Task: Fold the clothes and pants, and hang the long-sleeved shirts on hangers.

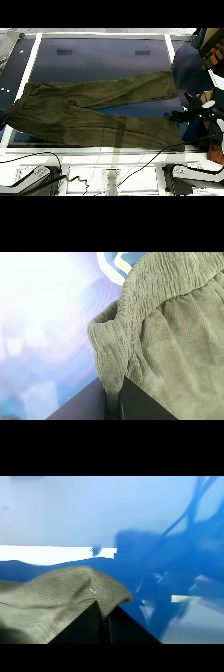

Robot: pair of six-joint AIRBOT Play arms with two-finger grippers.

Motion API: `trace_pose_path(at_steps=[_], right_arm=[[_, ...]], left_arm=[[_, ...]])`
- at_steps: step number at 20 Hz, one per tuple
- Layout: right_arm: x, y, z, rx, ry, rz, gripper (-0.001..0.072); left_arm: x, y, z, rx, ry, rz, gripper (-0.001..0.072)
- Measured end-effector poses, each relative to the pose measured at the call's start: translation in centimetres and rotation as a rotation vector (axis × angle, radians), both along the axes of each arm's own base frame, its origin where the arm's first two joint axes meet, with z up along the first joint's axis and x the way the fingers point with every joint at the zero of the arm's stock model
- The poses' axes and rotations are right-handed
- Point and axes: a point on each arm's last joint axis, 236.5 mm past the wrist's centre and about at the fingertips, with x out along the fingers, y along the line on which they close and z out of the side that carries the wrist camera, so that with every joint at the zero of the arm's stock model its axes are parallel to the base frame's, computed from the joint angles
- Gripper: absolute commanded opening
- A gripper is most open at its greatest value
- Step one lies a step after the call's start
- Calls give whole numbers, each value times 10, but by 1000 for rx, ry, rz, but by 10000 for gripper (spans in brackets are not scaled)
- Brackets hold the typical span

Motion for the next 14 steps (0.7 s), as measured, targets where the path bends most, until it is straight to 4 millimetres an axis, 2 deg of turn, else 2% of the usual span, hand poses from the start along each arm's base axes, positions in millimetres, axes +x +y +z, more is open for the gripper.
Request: trace_pose_path(at_steps=[5, 8, 13, 14], right_arm=[[80, -35, 49, -105, -237, -115, 17], [118, -47, 71, -140, -372, -197, 17], [160, -41, 71, -164, -481, -265, 18], [166, -43, 70, -164, -496, -297, 73]], left_arm=[[0, -1, 0, -3, 1, -2, 48], [0, -2, -1, -10, 1, 3, 47], [-9, -16, -17, -68, 31, 7, 47], [-11, -19, -21, -80, 40, 5, 47]])
